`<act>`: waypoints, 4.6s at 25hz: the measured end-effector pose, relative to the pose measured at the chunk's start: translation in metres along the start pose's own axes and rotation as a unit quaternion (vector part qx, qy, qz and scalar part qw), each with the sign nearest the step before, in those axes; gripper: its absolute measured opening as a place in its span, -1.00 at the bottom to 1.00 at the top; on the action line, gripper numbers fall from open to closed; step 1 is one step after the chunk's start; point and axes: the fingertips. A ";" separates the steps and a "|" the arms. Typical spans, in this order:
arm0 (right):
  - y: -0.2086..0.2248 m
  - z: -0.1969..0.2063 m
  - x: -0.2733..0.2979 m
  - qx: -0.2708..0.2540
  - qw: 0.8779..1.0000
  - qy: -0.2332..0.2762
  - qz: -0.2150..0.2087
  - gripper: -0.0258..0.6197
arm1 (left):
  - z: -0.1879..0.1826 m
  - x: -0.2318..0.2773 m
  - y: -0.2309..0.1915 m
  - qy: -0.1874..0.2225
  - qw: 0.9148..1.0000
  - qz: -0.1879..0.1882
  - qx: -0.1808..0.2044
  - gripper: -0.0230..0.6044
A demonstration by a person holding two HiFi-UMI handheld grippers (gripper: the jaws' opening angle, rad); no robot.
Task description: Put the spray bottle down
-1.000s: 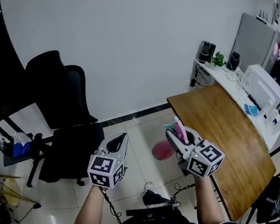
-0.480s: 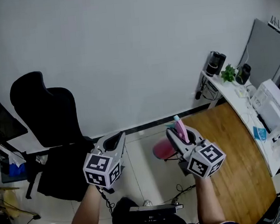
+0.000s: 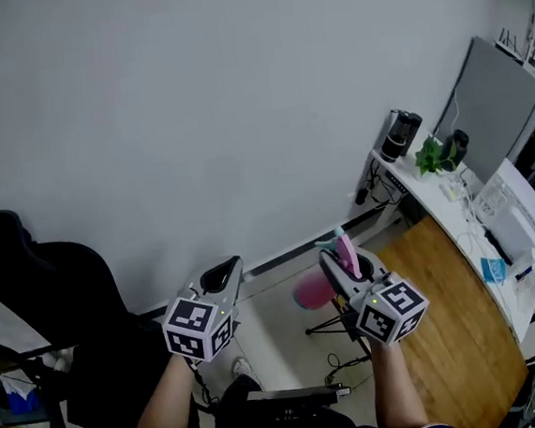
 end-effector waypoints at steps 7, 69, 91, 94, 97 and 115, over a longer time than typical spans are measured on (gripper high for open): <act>0.053 -0.028 0.047 -0.006 0.996 0.010 0.085 -0.55 | -0.027 0.083 -0.062 -0.002 0.998 0.065 0.004 -0.90; 0.247 0.056 -0.347 0.113 0.403 0.035 0.907 -0.55 | 0.023 0.320 0.553 -0.106 0.387 0.897 0.188 -0.90; 0.349 0.157 -0.385 0.126 0.435 -0.009 0.892 -0.55 | 0.066 0.362 0.560 -0.129 0.407 0.877 0.220 -0.90; 0.354 0.163 -0.385 0.128 0.436 -0.009 0.891 -0.55 | 0.070 0.366 0.559 -0.134 0.407 0.875 0.224 -0.90; 0.356 0.170 -0.385 0.128 0.435 -0.011 0.891 -0.55 | 0.074 0.369 0.558 -0.138 0.407 0.874 0.227 -0.90; 0.356 0.188 -0.377 0.128 0.431 -0.011 0.893 -0.52 | 0.081 0.371 0.554 -0.149 0.405 0.873 0.228 -0.90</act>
Point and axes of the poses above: the fingertips, and each gripper's own axes: x forward along the fingers, y to its right, z out of its underside
